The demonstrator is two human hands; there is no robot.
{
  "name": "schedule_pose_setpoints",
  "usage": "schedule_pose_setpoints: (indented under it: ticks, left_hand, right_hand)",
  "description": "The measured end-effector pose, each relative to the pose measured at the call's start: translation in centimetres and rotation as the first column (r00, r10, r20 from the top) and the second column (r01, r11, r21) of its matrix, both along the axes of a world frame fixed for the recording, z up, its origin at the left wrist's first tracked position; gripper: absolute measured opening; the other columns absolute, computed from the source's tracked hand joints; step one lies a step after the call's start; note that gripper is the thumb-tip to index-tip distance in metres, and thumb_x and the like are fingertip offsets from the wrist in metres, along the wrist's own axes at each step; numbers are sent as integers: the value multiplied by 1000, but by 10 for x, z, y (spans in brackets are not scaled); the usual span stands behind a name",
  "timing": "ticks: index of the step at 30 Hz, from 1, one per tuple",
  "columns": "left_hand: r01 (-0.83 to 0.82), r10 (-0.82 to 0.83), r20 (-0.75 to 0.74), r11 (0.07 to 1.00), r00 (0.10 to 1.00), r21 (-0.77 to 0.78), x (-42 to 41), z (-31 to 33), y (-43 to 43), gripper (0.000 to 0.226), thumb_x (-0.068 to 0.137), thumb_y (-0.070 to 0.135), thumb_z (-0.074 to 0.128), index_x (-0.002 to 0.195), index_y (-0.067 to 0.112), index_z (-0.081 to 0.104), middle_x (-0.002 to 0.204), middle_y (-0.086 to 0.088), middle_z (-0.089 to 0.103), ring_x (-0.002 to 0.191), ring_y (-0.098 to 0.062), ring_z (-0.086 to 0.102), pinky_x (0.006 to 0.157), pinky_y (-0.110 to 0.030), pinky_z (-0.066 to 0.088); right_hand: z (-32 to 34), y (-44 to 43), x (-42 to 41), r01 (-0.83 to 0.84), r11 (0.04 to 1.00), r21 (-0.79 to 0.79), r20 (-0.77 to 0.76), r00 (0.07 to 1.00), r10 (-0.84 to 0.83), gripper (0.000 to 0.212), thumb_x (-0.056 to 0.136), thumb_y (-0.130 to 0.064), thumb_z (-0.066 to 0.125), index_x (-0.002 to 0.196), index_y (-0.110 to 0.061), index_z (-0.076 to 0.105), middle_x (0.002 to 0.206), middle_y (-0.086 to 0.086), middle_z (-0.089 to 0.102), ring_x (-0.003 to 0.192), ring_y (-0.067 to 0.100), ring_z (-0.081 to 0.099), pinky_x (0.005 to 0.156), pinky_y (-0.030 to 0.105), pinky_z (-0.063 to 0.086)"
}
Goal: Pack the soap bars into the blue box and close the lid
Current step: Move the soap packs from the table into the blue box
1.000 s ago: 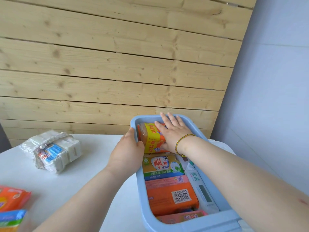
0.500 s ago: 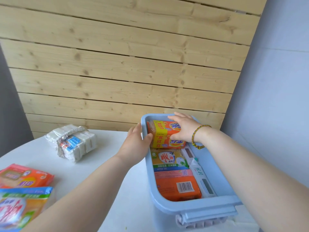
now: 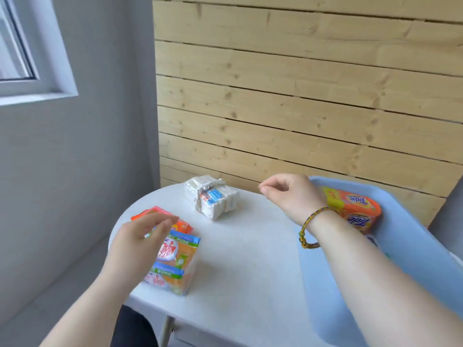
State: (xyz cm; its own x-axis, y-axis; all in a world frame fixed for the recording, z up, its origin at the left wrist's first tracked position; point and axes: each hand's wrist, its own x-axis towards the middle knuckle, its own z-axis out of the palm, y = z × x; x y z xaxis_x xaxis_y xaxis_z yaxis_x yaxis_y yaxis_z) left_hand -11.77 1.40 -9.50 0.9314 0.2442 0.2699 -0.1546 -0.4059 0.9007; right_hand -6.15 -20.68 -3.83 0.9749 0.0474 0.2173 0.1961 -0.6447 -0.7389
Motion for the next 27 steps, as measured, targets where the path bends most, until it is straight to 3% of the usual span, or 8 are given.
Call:
schedule_pose_setpoints:
  ticks: [3,6,8,11,13,16,23,27]
  left_hand:
    - [-127,125,-43,990,991,-58,-5,-19,32,22,85,11,53,83,30,63,95,2,65,90,-14,55,76,-26,36]
    - [-105,90,-171,991,981,-81,-2,-42,49,37,84,18,56,121,24,50,126,1,52,113,-17,48,89,-30,34]
    - [-88,40,-270,982,962,-167,2,-55,52,52,84,24,57,132,21,37,138,-2,43,122,-20,44,94,-32,33]
    - [-113,-7,-378,949,926,-294,6,-70,52,52,85,32,53,134,23,35,137,-6,46,119,-22,47,90,-29,31]
    - [-100,-37,-390,941,920,-325,7,-78,52,41,87,31,50,127,24,43,116,4,60,97,-12,57,77,-18,39]
    - [-72,-76,-363,923,929,-377,10,-83,53,20,88,25,50,108,28,51,84,20,59,74,8,51,51,-7,41]
    - [-44,-90,-340,929,936,-367,13,-90,58,16,86,22,55,101,22,58,90,11,66,86,-8,61,67,-21,44]
    - [19,-134,-296,932,946,-362,8,-87,61,15,82,16,60,88,29,61,79,17,70,70,4,64,53,-7,46]
  right_hand:
    - [-32,49,-2,-92,991,97,-131,986,104,22,84,-12,61,105,-9,65,108,8,67,94,14,60,77,15,44]
    - [-64,85,-5,-261,965,20,-287,923,256,69,78,-26,70,138,-17,37,142,4,41,131,17,40,100,22,33]
    - [-83,102,-6,-380,916,-128,-367,876,312,101,69,-36,75,146,-27,12,153,-2,18,141,18,19,112,29,23]
    - [-108,117,-9,-462,838,-289,-465,833,299,120,64,-44,77,144,-36,-12,155,-4,-10,143,22,2,116,39,17]
    - [-121,122,-9,-458,831,-316,-466,838,284,121,65,-42,76,142,-38,-17,154,-6,-15,143,20,1,115,40,21]
    - [-128,125,-6,-423,838,-346,-387,877,284,112,68,-36,73,143,-37,-10,150,-4,1,137,21,18,110,37,33]
    - [-132,128,1,-391,873,-291,-301,904,305,89,71,-24,69,143,-29,16,137,4,25,126,22,35,107,32,38]
    - [-128,124,-3,-384,899,-209,-257,909,328,84,69,-21,72,138,-27,25,134,4,30,124,20,40,105,30,41]
